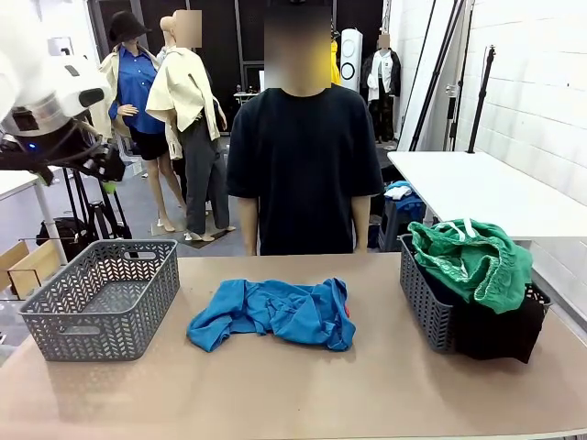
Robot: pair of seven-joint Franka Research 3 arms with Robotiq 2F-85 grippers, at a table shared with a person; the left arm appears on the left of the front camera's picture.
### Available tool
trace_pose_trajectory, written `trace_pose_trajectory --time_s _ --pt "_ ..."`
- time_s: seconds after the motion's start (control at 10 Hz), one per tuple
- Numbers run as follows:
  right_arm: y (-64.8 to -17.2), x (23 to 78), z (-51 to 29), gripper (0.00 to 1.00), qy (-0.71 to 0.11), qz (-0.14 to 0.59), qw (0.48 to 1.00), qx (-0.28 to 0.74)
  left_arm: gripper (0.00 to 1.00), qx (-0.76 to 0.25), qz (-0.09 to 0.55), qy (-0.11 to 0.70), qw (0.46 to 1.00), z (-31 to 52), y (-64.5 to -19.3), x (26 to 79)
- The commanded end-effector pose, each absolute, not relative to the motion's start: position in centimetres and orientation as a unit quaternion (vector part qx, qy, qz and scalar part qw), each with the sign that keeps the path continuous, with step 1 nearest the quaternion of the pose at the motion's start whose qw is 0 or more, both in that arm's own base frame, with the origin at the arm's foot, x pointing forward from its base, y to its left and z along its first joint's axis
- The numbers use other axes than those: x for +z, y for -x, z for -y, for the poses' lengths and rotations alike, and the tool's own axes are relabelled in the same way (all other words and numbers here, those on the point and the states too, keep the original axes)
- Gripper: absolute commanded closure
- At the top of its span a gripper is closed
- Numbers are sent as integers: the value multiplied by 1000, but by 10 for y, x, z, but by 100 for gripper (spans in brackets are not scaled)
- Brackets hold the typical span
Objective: Sort the tops and bottoms.
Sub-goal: Lift clothes from the center of the table with your right hand.
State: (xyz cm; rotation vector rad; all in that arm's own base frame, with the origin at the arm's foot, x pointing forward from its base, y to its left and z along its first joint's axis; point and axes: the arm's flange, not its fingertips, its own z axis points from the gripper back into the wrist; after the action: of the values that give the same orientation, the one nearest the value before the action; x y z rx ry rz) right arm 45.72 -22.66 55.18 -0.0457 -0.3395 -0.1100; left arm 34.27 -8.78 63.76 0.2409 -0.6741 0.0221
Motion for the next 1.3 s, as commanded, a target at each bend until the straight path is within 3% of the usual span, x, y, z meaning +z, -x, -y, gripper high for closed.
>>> trace_pose_trajectory --time_s 0.0,0.2,0.4,0.6,0.9,1.2 --pt "-518 603 185 0 18 217 976 17 0 34 343 -145 927 50 -364 646" --pt "-540 671 115 0 -44 267 955 125 0 47 329 -133 934 22 -377 640" --pt "-543 698 37 0 -110 250 932 237 0 24 314 -85 945 -2 -389 630" --pt "-530 687 -32 0 -100 189 913 349 0 50 304 -67 949 -12 -393 614" --pt "-500 650 -101 0 -160 135 871 445 0 44 312 -102 944 -5 -389 624" --pt "-482 582 -189 0 -119 165 900 385 0 44 312 -102 944 -5 -389 624"
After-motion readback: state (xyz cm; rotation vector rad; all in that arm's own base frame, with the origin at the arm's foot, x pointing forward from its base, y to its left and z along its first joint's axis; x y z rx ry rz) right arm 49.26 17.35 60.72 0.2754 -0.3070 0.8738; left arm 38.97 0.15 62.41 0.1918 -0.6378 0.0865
